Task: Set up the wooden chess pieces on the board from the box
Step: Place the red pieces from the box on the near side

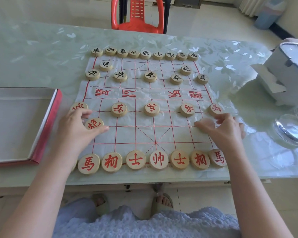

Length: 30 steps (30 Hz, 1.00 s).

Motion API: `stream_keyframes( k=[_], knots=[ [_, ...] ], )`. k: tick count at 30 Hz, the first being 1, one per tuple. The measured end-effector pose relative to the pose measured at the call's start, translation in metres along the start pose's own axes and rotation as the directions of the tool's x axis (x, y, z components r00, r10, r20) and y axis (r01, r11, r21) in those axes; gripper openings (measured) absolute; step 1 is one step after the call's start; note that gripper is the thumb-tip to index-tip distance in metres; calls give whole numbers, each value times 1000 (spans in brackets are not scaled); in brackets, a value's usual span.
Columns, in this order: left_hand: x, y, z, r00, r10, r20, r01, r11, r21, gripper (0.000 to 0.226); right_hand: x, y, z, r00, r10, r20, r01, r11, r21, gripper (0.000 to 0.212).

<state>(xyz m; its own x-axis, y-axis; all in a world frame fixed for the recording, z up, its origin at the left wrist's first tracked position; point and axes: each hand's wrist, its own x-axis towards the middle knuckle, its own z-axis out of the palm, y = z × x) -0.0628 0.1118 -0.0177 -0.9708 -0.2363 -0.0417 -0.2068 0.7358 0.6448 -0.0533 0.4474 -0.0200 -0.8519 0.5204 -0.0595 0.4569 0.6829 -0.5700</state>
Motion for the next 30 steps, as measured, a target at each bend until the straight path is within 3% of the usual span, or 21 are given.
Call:
stream_keyframes(
  k=[4,8,13,17,21,30],
  knots=[
    [1,0,1,1000,11,-6,-11,1000,9,47,5,1,5,1000,-14,-1,14,999,-29,57],
    [0,1,-1,999,25,41,-24,999,-40,47,7,8,7,998,-42,53,37,994,101,44],
    [2,-1,-4,994,44,96,-37,997,-69,61,5,13,5,995,-55,81,37,976,215,55],
    [1,-3,-5,997,37,74,-33,998,-51,64,2,14,2,998,-42,54,32,984,176,60],
    [2,-4,-1,999,46,26,-45,998,-43,60,4,13,3,998,-39,58,31,992,126,53],
    [3,-5,-1,998,27,48,-24,998,-65,52,4,12,3,992,-44,122,19,980,198,54]
  ],
)
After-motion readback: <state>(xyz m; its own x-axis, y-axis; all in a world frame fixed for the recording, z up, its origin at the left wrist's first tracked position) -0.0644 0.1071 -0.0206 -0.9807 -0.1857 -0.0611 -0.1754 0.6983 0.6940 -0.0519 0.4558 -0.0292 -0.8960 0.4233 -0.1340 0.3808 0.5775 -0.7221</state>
